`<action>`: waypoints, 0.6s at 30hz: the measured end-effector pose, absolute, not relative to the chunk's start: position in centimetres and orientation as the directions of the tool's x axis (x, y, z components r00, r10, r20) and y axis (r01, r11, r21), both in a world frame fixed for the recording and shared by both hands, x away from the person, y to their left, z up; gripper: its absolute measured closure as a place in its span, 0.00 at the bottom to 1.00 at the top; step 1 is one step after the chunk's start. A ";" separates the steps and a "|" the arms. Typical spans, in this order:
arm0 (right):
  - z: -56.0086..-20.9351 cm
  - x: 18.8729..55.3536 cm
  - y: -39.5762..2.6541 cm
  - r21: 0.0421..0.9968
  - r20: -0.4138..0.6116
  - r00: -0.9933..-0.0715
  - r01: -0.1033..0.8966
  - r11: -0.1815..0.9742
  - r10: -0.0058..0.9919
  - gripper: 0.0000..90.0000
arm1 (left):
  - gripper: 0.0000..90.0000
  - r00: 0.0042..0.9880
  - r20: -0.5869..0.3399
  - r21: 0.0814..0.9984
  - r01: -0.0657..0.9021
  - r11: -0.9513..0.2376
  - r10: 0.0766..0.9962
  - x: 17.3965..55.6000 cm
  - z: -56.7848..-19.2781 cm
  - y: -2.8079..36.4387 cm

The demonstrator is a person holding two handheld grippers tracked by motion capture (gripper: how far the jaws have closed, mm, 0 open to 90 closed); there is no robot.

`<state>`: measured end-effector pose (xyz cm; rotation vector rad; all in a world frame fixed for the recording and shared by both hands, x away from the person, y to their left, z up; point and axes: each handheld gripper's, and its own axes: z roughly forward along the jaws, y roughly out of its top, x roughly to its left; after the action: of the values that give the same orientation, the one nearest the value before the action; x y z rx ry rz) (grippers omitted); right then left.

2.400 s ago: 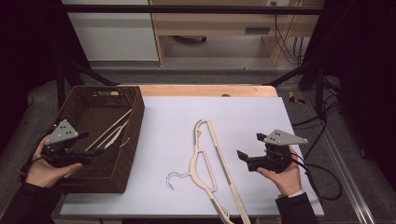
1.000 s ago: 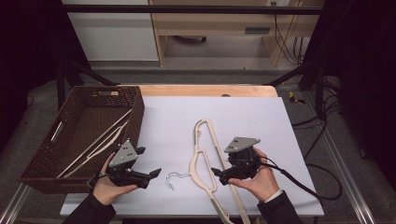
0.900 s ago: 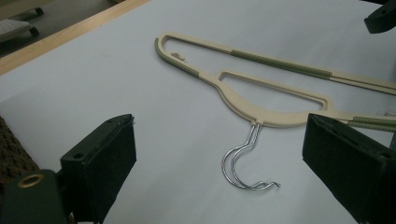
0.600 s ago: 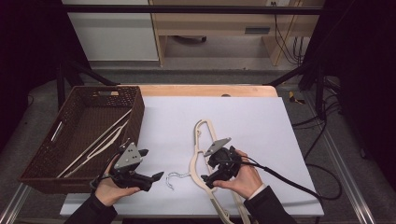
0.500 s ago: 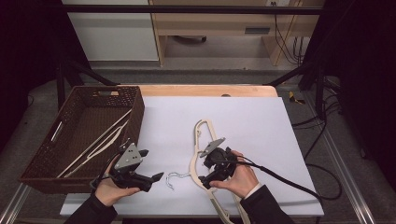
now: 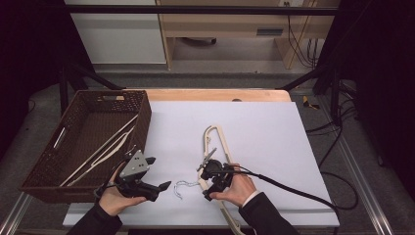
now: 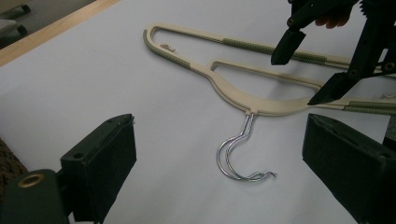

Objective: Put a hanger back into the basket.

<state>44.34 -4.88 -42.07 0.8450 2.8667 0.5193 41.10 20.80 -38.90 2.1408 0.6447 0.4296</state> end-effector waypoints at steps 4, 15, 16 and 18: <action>-42.8 44.6 -4.4 0.319 0.003 -0.849 0.502 0.804 0.529 0.40 | 0.11 0.810 0.075 0.803 0.297 -0.517 0.582 41.2 -38.9 20.9; -44.2 45.3 -3.6 0.260 0.016 -0.856 0.502 0.825 0.516 0.58 | 0.11 0.809 0.074 0.802 0.300 -0.517 0.584 41.2 -38.9 21.0; -44.3 45.4 -3.6 0.255 0.016 -0.857 0.501 0.827 0.515 0.59 | 0.11 0.809 0.073 0.801 0.301 -0.517 0.584 41.2 -38.9 21.0; -44.3 45.4 -3.5 0.251 0.025 -0.852 0.512 0.821 0.523 0.61 | 0.11 0.808 0.073 0.801 0.302 -0.518 0.584 41.2 -38.9 21.0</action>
<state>45.37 -3.47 -44.28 0.8405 2.9553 0.3873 41.22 21.02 -38.88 2.1446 0.6506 0.4253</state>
